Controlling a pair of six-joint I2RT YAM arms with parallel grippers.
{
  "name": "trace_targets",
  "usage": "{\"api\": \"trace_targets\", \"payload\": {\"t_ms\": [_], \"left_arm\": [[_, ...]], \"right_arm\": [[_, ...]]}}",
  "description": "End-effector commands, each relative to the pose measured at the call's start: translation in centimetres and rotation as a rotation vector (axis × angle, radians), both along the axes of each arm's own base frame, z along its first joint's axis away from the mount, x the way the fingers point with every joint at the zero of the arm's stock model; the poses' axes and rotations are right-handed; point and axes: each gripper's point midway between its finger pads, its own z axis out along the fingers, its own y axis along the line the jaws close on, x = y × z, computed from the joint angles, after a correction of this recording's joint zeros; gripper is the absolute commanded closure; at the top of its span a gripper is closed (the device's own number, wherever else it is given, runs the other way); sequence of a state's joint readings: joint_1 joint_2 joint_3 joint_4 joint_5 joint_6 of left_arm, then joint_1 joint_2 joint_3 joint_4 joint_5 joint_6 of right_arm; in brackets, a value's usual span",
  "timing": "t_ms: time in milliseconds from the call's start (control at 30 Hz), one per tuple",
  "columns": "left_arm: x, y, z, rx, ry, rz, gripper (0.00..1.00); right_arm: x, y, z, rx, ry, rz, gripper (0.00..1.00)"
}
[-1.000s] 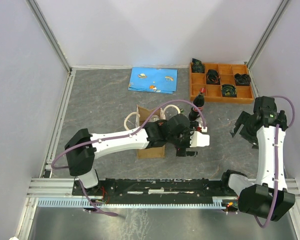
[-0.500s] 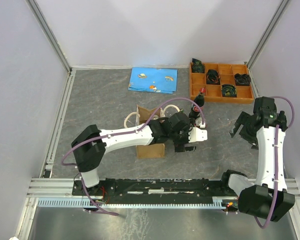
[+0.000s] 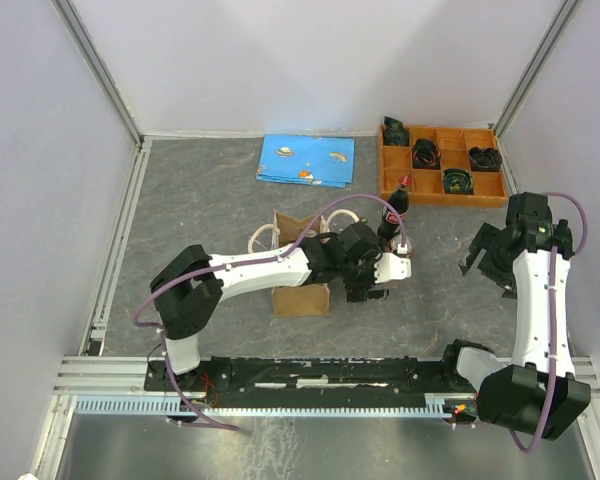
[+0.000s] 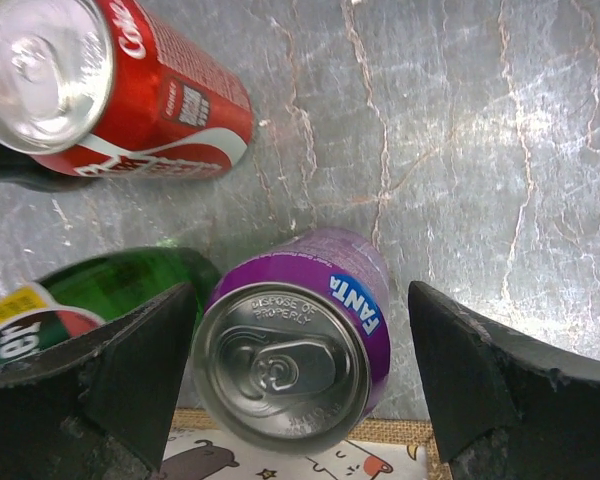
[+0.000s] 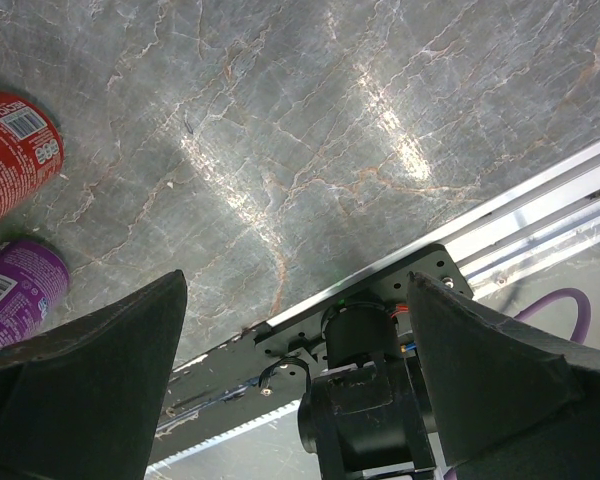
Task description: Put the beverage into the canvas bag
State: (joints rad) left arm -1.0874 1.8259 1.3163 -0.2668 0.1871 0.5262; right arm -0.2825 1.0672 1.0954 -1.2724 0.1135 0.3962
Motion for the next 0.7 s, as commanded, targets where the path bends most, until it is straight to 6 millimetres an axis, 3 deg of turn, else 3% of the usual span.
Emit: {"api": "trace_targets", "payload": {"t_ms": [0,167,400,533,667], "left_arm": [[-0.1,-0.7,-0.2,-0.006,0.060,-0.011,0.10],[-0.4,-0.8,-0.6,0.006,0.082,-0.021,0.26],[-0.9,-1.3,2.0,-0.030,0.101,-0.037,0.71],[-1.1,-1.7,4.7,-0.075,0.104,-0.040,0.97],[-0.8,-2.5,9.8,-0.168,0.067,-0.032,0.97]], "right_arm": [[0.5,-0.5,0.6,-0.022,-0.024,-0.002,0.01],[0.6,-0.6,0.7,-0.027,-0.025,-0.004,0.01],[0.5,-0.5,0.5,-0.023,-0.022,-0.003,0.01],[0.5,-0.5,0.5,-0.019,-0.024,-0.007,0.01],[0.5,-0.4,0.5,-0.018,-0.025,-0.007,0.01]]}}
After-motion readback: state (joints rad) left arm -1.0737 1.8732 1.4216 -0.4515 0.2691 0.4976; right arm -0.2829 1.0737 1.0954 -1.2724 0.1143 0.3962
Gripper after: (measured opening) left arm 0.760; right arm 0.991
